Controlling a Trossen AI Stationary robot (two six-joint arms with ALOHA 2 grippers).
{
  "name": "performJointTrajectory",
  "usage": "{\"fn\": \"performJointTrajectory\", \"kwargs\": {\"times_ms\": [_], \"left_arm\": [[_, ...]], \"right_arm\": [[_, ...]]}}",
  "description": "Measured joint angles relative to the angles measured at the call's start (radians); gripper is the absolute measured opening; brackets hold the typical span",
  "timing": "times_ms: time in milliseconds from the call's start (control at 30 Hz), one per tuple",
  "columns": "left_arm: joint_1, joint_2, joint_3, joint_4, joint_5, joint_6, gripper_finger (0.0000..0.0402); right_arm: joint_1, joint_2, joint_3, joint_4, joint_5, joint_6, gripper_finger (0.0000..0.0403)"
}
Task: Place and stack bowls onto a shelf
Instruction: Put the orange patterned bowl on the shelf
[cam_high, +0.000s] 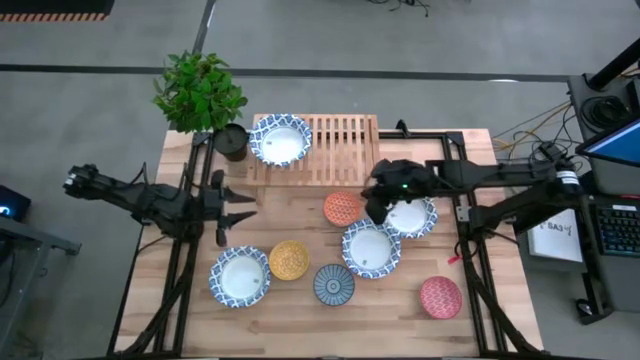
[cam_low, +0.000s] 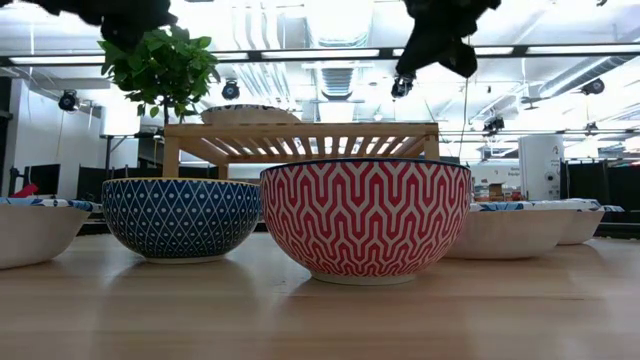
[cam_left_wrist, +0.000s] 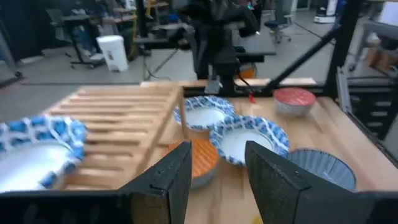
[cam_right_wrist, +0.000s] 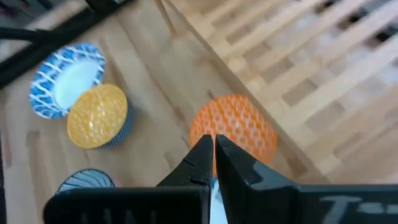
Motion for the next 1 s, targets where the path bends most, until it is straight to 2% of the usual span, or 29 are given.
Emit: {"fn": "performJointTrajectory", "kwargs": {"times_ms": [200, 367, 733, 1000], "left_arm": [[0.0, -0.022, -0.032, 0.0, 0.0, 0.034, 0.0133], [0.0, -0.034, -0.003, -0.01, 0.0, 0.054, 0.0133], [0.0, -0.036, -0.003, -0.023, -0.001, 0.173, 0.0133], [0.0, -0.032, -0.003, -0.03, -0.001, 0.182, 0.0132]], "right_arm": [[0.024, 0.12, 0.186, -0.217, -0.002, 0.103, 0.0009], [0.056, 0.203, 0.286, -0.316, -0.005, 0.192, 0.0009], [0.089, 0.354, 0.347, -0.323, -0.003, 0.316, 0.0009], [0.089, 0.483, 0.393, -0.318, 0.0, 0.329, 0.0009]]}}
